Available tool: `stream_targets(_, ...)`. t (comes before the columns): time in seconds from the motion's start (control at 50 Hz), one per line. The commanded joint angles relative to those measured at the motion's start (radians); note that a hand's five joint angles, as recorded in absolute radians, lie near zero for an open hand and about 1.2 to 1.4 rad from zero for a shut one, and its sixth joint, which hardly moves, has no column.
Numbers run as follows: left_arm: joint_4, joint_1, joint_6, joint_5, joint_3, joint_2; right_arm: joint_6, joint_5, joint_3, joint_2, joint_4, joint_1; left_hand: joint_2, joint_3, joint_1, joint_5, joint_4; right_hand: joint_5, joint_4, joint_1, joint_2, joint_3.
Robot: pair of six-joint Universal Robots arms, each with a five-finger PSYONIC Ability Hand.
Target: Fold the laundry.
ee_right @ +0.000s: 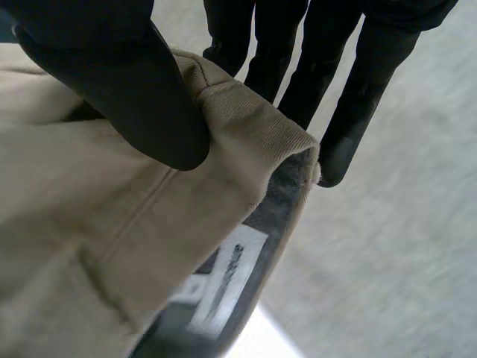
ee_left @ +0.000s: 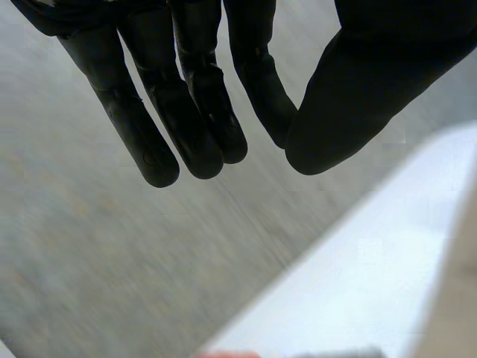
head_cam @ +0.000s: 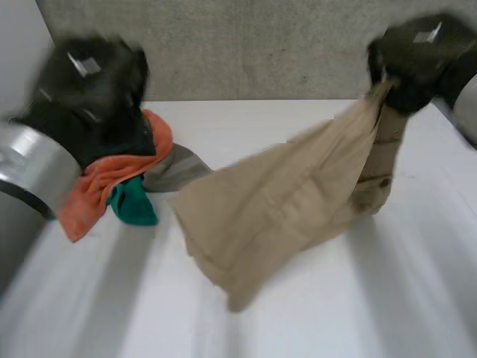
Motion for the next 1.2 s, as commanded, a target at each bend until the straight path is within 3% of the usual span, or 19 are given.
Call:
stream_targets(0.02, -0.102, 0.072, -0.119, 0.019, 0.177, 0.039, 0.073, -0.033, -0.1, -0.051, 0.009, -0.024, 0.202, 0.209, 0.225, 0.243, 0.198, 0.228, 0.197, 0.267, 0.227, 0.209)
stream_targets(0.08, -0.117, 0.077, -0.163, 0.039, 0.179, 0.013, 0.085, -0.044, -0.068, -0.039, 0.009, -0.025, 0.202, 0.209, 0.225, 0.243, 0.198, 0.228, 0.197, 0.267, 0.227, 0.209)
stream_targets(0.18, -0.182, 0.007, -0.19, 0.131, 0.058, -0.117, 0.079, -0.045, 0.038, 0.015, -0.013, -0.013, -0.317, -0.31, -0.294, -0.276, -0.321, 0.228, 0.197, 0.267, 0.227, 0.209)
stream_targets(0.28, -0.185, -0.043, -0.194, 0.162, -0.067, -0.222, 0.073, -0.041, 0.084, 0.047, -0.039, -0.008, -0.534, -0.528, -0.511, -0.494, -0.538, 0.228, 0.197, 0.267, 0.227, 0.209)
stream_targets(0.4, -0.098, -0.08, -0.207, 0.146, -0.15, -0.329, 0.085, -0.038, 0.104, 0.043, -0.045, 0.012, -0.67, -0.663, -0.647, -0.629, -0.674, 0.228, 0.197, 0.267, 0.227, 0.209)
stream_targets(0.54, 0.089, -0.119, -0.199, 0.149, -0.156, -0.44, 0.1, -0.041, 0.113, 0.012, -0.045, 0.044, -0.673, -0.666, -0.65, -0.632, -0.677, 0.228, 0.197, 0.267, 0.227, 0.209)
stream_targets(0.68, 0.217, -0.165, -0.188, 0.151, -0.061, -0.558, 0.102, -0.041, 0.139, -0.022, -0.045, 0.058, -0.667, -0.66, -0.644, -0.626, -0.671, 0.228, 0.197, 0.267, 0.227, 0.209)
stream_targets(0.86, 0.189, -0.219, -0.078, 0.085, 0.12, -0.756, 0.102, -0.042, 0.152, -0.026, -0.045, 0.048, -0.553, -0.546, -0.53, -0.512, -0.557, 0.228, 0.197, 0.267, 0.227, 0.209)
stream_targets(0.98, 0.192, -0.238, -0.058, 0.059, 0.171, -0.796, 0.1, -0.042, 0.17, -0.02, -0.045, 0.03, -0.45, -0.443, -0.427, -0.409, -0.454, 0.228, 0.197, 0.267, 0.227, 0.209)
stream_targets(1.06, 0.209, -0.245, -0.056, 0.054, 0.185, -0.797, 0.099, -0.042, 0.178, -0.01, -0.051, 0.013, -0.049, -0.042, -0.026, -0.008, -0.053, 0.228, 0.197, 0.267, 0.227, 0.209)
stream_targets(1.08, 0.214, -0.244, -0.056, 0.053, 0.185, -0.788, 0.099, -0.042, 0.178, -0.008, -0.056, 0.006, 0.199, 0.206, 0.222, 0.24, 0.195, 0.228, 0.197, 0.267, 0.227, 0.209)
stream_targets(1.2, 0.185, -0.23, -0.073, 0.017, 0.162, -0.673, 0.097, -0.045, 0.156, -0.008, -0.063, -0.025, 0.202, 0.209, 0.225, 0.243, 0.198, 0.228, 0.197, 0.267, 0.227, 0.209)
